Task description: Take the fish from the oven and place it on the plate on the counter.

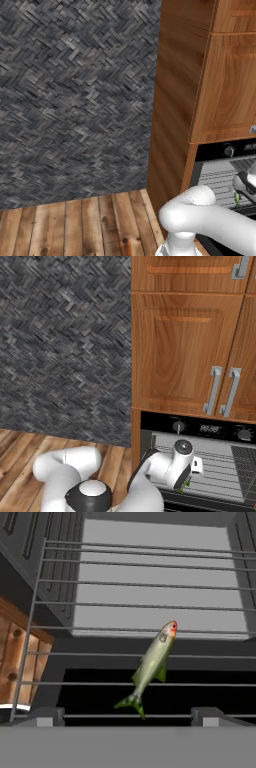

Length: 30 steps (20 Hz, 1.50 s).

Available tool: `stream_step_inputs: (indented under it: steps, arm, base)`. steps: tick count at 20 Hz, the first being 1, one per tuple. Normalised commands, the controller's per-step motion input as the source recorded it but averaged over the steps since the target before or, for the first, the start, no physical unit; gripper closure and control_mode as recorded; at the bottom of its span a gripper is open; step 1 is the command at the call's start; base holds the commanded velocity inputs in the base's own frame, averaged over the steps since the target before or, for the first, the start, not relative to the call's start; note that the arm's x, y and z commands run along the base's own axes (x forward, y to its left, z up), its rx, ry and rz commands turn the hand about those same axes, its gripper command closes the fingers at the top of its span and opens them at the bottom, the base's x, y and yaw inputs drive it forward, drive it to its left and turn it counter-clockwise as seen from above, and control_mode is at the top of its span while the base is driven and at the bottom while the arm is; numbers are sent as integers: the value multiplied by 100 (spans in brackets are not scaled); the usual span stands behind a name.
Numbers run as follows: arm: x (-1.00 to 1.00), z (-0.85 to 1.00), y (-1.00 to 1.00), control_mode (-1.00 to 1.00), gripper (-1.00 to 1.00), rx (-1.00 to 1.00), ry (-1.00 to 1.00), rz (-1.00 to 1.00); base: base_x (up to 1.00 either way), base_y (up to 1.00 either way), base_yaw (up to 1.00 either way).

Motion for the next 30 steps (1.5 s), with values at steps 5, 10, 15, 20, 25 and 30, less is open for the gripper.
stream_step_inputs:
  steps: [5, 10, 15, 20, 25, 30]
  arm:
    - [20, -1, -2, -100, -100, 0, -7, 0]
    - [22, 0, -15, -100, -100, -1, 1, -3]
    - [37, -7, -14, -100, -100, -3, 16, -4]
    - [37, -29, -12, -100, -100, 0, 18, -1]
    - [27, -54, -8, -100, -100, 0, 6, 0]
    - [10, -60, -19, -100, -100, 0, 0, -1]
  base:
    - [0, 0, 0]
    - [0, 0, 0]
    - [0, 0, 0]
    - [0, 0, 0]
    - [0, 0, 0]
    - [0, 0, 0]
